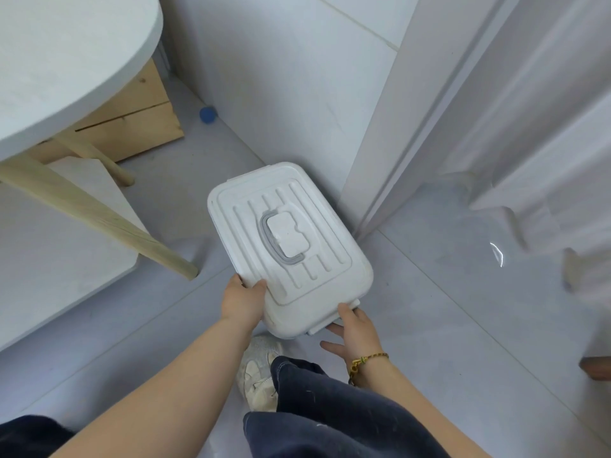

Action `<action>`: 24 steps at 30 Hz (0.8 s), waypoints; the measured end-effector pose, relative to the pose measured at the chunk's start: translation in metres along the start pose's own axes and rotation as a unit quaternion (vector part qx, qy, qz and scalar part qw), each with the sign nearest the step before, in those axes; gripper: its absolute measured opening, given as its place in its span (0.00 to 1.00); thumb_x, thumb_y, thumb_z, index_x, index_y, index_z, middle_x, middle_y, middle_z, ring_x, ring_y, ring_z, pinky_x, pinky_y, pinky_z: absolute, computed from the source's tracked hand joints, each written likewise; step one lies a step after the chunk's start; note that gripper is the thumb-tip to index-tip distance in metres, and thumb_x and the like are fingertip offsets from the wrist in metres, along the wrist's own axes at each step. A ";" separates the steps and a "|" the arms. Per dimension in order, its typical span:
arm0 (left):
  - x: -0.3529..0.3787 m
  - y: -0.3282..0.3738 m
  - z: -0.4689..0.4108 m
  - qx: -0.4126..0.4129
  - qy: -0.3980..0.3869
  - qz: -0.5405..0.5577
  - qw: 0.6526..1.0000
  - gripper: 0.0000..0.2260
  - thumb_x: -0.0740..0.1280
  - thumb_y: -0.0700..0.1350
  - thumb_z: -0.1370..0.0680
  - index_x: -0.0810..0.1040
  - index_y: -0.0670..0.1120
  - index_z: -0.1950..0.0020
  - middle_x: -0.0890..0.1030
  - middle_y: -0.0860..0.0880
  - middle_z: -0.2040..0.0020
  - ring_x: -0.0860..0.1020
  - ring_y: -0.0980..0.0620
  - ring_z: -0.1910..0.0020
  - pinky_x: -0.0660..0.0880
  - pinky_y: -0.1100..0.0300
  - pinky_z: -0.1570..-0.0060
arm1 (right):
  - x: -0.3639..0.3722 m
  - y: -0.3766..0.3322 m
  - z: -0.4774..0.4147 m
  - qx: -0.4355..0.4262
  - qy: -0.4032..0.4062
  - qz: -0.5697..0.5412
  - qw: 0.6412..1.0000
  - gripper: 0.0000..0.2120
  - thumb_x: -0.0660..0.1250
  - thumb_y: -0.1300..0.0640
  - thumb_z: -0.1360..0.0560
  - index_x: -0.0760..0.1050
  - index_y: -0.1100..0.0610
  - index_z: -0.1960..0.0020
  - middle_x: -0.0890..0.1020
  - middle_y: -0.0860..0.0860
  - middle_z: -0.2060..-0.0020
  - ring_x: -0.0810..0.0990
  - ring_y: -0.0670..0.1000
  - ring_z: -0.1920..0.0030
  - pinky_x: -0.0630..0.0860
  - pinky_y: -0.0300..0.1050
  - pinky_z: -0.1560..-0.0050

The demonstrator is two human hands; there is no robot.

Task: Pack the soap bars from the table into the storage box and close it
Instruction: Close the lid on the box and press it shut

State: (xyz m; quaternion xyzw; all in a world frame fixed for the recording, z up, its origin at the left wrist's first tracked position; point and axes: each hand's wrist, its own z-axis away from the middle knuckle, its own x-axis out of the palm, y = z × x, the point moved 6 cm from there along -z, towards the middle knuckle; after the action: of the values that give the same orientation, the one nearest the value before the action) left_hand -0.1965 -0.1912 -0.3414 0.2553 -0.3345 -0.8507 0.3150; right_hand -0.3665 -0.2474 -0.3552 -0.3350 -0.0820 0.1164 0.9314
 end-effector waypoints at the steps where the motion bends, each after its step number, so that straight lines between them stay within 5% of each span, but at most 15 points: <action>1: 0.000 -0.002 0.001 0.001 -0.004 0.002 1.000 0.14 0.60 0.38 0.22 0.69 0.38 0.37 0.76 0.39 0.40 0.75 0.41 0.43 0.72 0.43 0.39 | -0.002 0.001 0.000 -0.001 0.000 -0.008 1.000 0.19 0.55 0.56 0.20 0.61 0.60 0.31 0.71 0.56 0.36 0.72 0.53 0.44 0.72 0.58 0.42; 5: 0.000 -0.002 -0.002 0.000 -0.013 0.016 1.000 0.13 0.61 0.38 0.22 0.69 0.38 0.37 0.74 0.43 0.47 0.73 0.45 0.50 0.75 0.47 0.47 | -0.002 0.001 -0.002 -0.005 -0.008 -0.061 0.998 0.20 0.57 0.57 0.21 0.61 0.59 0.30 0.69 0.57 0.32 0.72 0.54 0.43 0.72 0.58 0.44; 12: 0.025 0.003 0.001 -0.033 -0.023 0.099 0.994 0.16 0.61 0.38 0.22 0.67 0.38 0.35 0.71 0.46 0.46 0.71 0.46 0.49 0.75 0.50 0.57 | -0.018 -0.023 -0.018 -0.006 -0.003 -0.044 0.999 0.23 0.58 0.52 0.21 0.59 0.53 0.28 0.70 0.52 0.38 0.70 0.52 0.42 0.70 0.63 0.39; 16: 0.046 0.003 0.001 -0.063 -0.017 0.143 0.988 0.17 0.62 0.37 0.22 0.65 0.38 0.34 0.71 0.45 0.45 0.71 0.47 0.49 0.73 0.52 0.54 | -0.033 -0.030 -0.035 0.031 0.014 -0.076 0.997 0.30 0.61 0.48 0.24 0.55 0.54 0.26 0.68 0.55 0.32 0.69 0.58 0.34 0.71 0.64 0.43; 20: 0.051 0.001 -0.004 -0.060 -0.012 0.144 0.988 0.18 0.63 0.38 0.23 0.65 0.37 0.34 0.72 0.44 0.44 0.72 0.46 0.49 0.74 0.52 0.54 | -0.019 -0.020 -0.039 0.060 -0.028 -0.187 0.980 0.14 0.61 0.49 0.24 0.72 0.57 0.44 0.76 0.54 0.53 0.75 0.55 0.51 0.74 0.58 0.48; 24: 0.049 0.000 -0.006 -0.056 -0.026 0.138 0.988 0.14 0.64 0.38 0.23 0.67 0.39 0.39 0.73 0.45 0.45 0.73 0.46 0.48 0.73 0.52 0.55 | -0.018 -0.022 -0.038 0.005 0.022 -0.193 0.981 0.15 0.64 0.57 0.25 0.70 0.59 0.39 0.78 0.53 0.55 0.76 0.52 0.56 0.77 0.49 0.55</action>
State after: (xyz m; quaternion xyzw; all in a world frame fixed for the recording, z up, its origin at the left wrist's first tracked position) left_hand -0.2253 -0.2283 -0.3561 0.1662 -0.3261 -0.8228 0.4348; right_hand -0.3716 -0.2916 -0.3713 -0.3109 -0.1242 -0.0726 0.9395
